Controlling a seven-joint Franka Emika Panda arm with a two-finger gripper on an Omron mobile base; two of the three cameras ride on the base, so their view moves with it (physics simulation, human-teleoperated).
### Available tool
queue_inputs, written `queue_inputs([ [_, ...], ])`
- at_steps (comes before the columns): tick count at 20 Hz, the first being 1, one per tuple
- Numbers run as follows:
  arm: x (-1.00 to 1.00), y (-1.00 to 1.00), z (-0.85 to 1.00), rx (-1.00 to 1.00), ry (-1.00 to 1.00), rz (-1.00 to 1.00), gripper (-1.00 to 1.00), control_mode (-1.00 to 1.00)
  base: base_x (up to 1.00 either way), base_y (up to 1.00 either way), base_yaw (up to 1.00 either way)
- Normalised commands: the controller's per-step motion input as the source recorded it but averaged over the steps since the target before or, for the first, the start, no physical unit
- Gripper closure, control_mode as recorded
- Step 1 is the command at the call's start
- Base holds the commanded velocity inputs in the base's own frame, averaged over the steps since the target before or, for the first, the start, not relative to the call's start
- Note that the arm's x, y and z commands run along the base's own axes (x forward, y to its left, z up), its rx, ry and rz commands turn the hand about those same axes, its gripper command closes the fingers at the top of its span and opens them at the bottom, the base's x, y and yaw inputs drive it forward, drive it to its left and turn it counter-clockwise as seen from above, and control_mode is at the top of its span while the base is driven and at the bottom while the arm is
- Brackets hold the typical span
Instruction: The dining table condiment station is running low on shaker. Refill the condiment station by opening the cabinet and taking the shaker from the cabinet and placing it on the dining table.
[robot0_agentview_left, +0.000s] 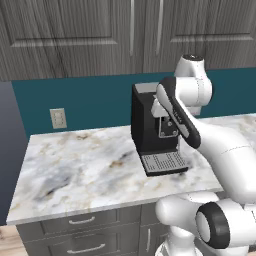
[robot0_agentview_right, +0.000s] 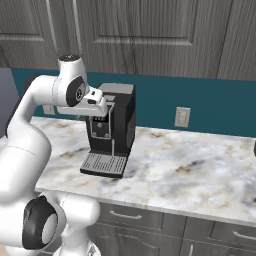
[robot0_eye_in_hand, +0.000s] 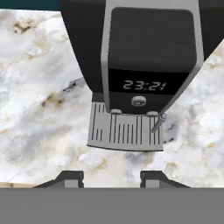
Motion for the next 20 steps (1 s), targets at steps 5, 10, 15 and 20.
queue_inputs([
  [5, -0.25, 0.02, 0.00, -0.02, -0.12, 0.00, -1.00, -1.00, 0.00, 0.00, 0.00],
  [10, -0.77, 0.41, 0.04, -0.27, -0.58, -0.04, -1.00, -1.00, 0.00, 0.00, 0.00],
  [15, -0.28, 0.36, 0.45, -0.02, -0.59, 0.00, -1.00, -1.00, 0.00, 0.00, 0.00],
  [20, 0.07, 0.00, 0.89, 0.15, -0.37, 0.08, -1.00, -1.00, 0.00, 0.00, 0.00],
])
